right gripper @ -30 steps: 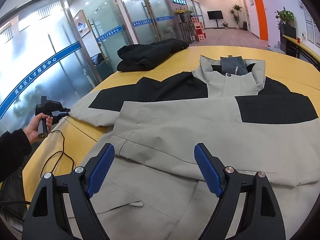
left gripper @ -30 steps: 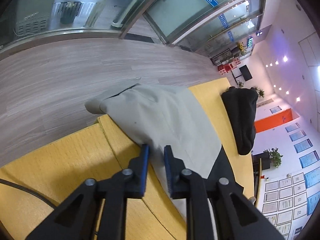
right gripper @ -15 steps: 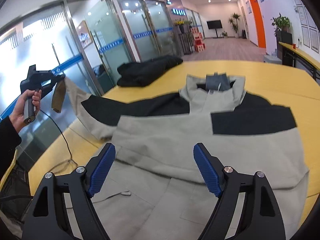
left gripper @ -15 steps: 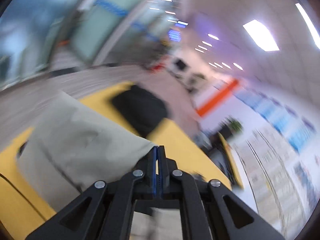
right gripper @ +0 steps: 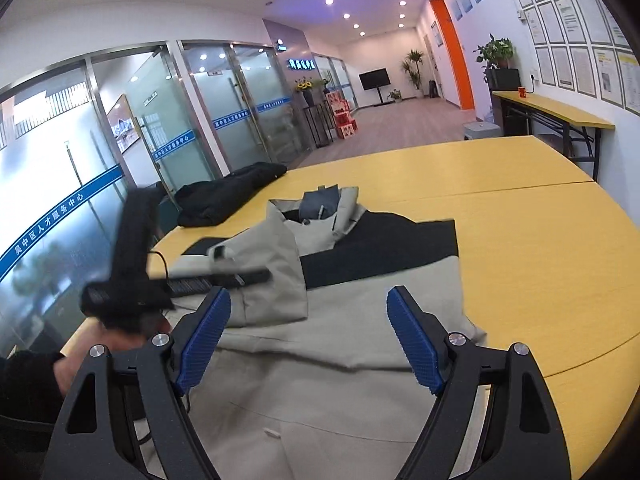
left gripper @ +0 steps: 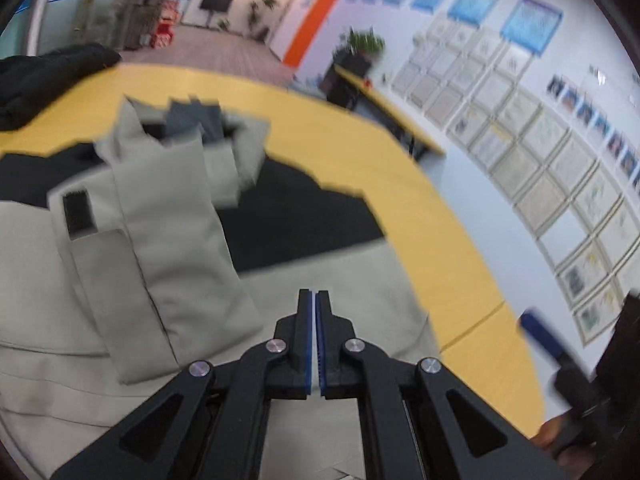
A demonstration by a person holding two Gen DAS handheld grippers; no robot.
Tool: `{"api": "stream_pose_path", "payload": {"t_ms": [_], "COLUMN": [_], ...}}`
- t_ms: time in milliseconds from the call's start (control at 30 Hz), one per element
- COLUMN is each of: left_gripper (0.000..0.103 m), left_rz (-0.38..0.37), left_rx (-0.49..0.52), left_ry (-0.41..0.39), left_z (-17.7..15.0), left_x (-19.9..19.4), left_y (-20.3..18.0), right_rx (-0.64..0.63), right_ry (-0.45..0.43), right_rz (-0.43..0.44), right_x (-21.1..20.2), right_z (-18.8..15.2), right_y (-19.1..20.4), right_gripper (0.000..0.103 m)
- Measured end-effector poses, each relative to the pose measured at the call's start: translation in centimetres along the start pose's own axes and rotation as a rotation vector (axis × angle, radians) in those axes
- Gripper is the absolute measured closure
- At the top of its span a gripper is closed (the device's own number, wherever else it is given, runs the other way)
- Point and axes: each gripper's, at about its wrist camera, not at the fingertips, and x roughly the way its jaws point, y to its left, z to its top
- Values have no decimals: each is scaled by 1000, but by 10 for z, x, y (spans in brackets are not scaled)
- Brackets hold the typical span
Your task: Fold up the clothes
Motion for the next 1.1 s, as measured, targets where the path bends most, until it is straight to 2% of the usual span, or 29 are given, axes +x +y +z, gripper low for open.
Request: {"api": "stream_pose_path", "payload": {"t_ms": [33, 133, 200, 233, 267, 300, 333, 367, 400, 467, 500, 567, 667, 700, 733, 767, 833, 900, 1000, 1100], "left_gripper": [102, 102, 100, 93, 88, 71, 42, 27, 7, 4, 4, 4, 4, 4, 4, 4, 4, 4, 4, 4], "left_rz": [15, -3, 21, 35, 50, 65, 111, 176, 250, 362, 391, 434, 412, 400, 387, 373, 344, 320, 286, 273], "left_rx": [22, 59, 77, 86, 94, 103, 92, 63, 20, -61, -84, -120, -96, -78, -58, -37, 3, 26, 56, 86], "left_ry": [16, 45, 0, -27, -54, -81, -121, -165, -212, -260, -257, -234, -195, -184, -173, -167, -159, -154, -148, -112], "left_z": [-5, -19, -18, -16, -14, -13, -10, -8, -7, -7, -9, -13, -20, -20, -18, -17, -12, -5, 8, 14], "left_x": [8, 9, -30, -52, -74, -96, -122, -150, -176, -210, -215, -217, -200, -191, -181, -173, -158, -148, -134, -110], "left_y": [-2, -5, 4, 10, 15, 21, 33, 49, 66, 99, 112, 139, 165, 168, 169, 168, 165, 163, 160, 163], "right_rx": [-3, -14, -45, -74, -105, -147, -202, -256, -311, -419, -469, -537, -592, -596, -562, -506, -407, -273, 8, 310], "right_ry": [2, -14, -32, -33, -28, -3, 37, 77, 117, 198, 236, 299, 364, 384, 403, 390, 386, 370, 244, 164], "right_rz": [2, 13, 21, 28, 38, 55, 68, 81, 94, 120, 128, 115, 55, 32, 21, 17, 11, 44, 123, 163], "right_x": [1, 7, 16, 24, 33, 48, 71, 94, 117, 163, 185, 220, 259, 270, 275, 273, 269, 249, 191, 146], "right_z": [0, -1, 6, 13, 20, 26, 25, 25, 24, 22, 18, -12, -48, -57, -58, -53, -42, -25, 6, 12], "right_y": [-1, -2, 4, 10, 15, 23, 35, 46, 58, 82, 93, 112, 126, 127, 124, 118, 105, 87, 44, -16], "right_gripper": [19, 12, 8, 2, 0, 0, 0, 0, 0, 0, 0, 4, 19, 29, 37, 49, 85, 91, 91, 90]}}
